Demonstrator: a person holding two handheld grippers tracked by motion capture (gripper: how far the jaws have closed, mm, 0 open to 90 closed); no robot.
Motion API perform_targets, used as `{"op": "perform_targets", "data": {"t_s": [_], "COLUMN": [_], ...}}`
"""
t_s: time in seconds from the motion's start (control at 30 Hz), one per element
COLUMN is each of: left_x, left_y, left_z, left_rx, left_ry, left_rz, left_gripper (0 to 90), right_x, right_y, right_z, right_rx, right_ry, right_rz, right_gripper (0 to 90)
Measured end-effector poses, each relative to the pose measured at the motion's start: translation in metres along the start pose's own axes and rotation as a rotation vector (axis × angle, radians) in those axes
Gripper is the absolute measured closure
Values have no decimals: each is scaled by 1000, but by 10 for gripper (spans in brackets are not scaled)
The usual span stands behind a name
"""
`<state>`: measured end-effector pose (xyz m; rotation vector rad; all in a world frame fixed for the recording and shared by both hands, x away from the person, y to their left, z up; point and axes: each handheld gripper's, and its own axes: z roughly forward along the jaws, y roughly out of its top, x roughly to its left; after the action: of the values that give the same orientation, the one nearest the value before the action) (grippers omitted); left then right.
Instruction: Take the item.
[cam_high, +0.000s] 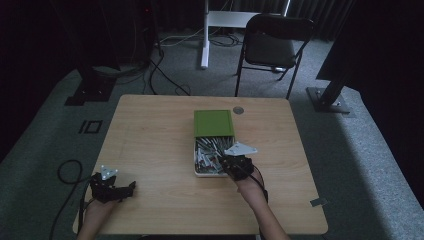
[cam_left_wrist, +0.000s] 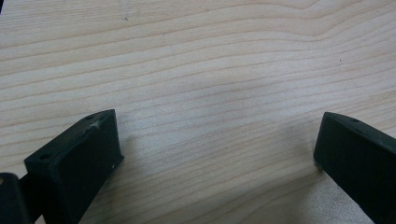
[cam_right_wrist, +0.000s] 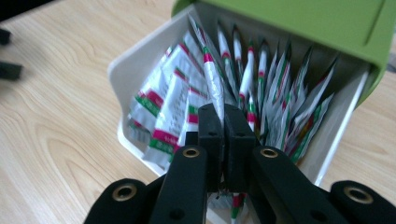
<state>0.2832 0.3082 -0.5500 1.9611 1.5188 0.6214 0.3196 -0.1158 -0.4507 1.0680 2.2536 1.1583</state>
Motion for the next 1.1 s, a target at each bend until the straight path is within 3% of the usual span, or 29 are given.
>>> {"op": "perform_targets", "data": {"t_s": [0.33,0.47,0.57,0.63,0.8,0.93,1.1], "left_x": [0,0,0,0,0,0,0], "left_y": [0,0,0,0,0,0,0], "left_z": [0,0,0,0,0,0,0], "left_rx": [1,0,2,0,1,0,-1], "left_ry": [-1,0,-1,0,0,0,0], "left_rz": [-1,1,2,4,1,1,-1], "left_gripper": [13,13,13,13,13,13,13], "right_x": [-4,-18,-21,-36,-53,-73,-87], "right_y": [18,26,27,28,24,14,4], "right_z": [-21,-36,-37,-45,-46,-41,-33], "right_rx": [-81,-124,-126,-139,-136,-113,-88], "right_ry": [-1,-26,-31,-82,-113,-189,-217], "right_rz": [3,27,29,53,87,123,162], "right_gripper": [881,881,881,881,881,881,881]}}
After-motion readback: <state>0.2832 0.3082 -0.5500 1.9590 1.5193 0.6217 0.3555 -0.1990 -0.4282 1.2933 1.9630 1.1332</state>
